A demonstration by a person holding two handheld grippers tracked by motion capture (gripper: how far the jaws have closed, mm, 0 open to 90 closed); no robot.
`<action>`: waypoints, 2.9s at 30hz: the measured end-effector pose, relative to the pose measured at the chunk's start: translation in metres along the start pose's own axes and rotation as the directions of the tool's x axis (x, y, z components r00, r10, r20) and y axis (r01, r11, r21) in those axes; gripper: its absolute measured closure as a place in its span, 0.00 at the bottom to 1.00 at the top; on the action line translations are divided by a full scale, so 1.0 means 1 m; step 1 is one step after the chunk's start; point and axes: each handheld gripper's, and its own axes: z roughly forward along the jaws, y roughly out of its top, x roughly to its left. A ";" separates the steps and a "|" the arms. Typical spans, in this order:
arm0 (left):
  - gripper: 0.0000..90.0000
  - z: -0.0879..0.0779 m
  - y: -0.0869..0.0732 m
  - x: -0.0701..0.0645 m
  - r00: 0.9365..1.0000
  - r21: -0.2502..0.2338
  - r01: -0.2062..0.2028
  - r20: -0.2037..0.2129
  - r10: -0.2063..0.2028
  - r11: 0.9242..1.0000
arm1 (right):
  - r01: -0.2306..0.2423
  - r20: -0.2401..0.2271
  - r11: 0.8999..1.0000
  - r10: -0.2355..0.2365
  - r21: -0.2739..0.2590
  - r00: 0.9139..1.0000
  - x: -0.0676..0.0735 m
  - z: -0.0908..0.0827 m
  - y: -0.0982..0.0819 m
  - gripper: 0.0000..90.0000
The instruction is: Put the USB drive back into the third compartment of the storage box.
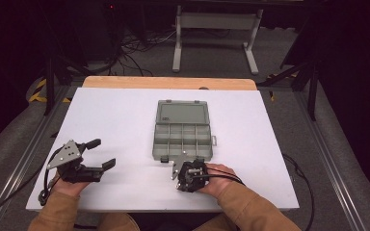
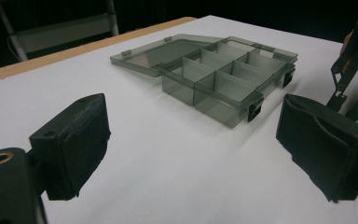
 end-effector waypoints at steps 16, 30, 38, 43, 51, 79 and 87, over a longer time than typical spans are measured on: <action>0.11 0.000 0.000 0.000 1.000 0.000 0.001 -0.001 -0.001 1.000 | -0.023 0.036 0.998 0.025 -0.055 0.999 -0.007 -0.025 0.002 0.88; 0.11 0.000 0.000 0.001 1.000 -0.002 0.001 -0.001 -0.001 1.000 | -0.031 0.060 0.994 0.038 -0.102 0.997 -0.018 -0.043 0.005 0.88; 0.11 0.000 0.000 0.000 1.000 -0.002 0.001 -0.001 -0.001 1.000 | -0.034 0.075 0.991 0.044 -0.128 0.996 -0.026 -0.053 0.006 0.88; 0.11 0.000 0.000 0.000 1.000 -0.001 -0.001 -0.002 0.001 1.000 | -0.045 0.086 0.988 0.058 -0.145 0.995 -0.033 -0.059 0.006 0.88; 0.11 0.000 0.000 0.001 1.000 -0.002 0.007 -0.002 -0.007 1.000 | -0.072 0.112 0.981 0.093 -0.178 0.989 -0.047 -0.072 0.007 0.88; 0.11 -0.001 0.000 0.002 1.000 0.000 0.002 -0.002 -0.002 1.000 | -0.200 0.189 0.953 0.245 -0.228 0.951 -0.100 -0.080 0.009 0.88; 0.11 -0.001 0.000 0.002 1.000 -0.007 0.008 0.001 -0.008 1.000 | -0.229 0.211 0.942 0.282 -0.244 0.936 -0.113 -0.074 0.007 0.88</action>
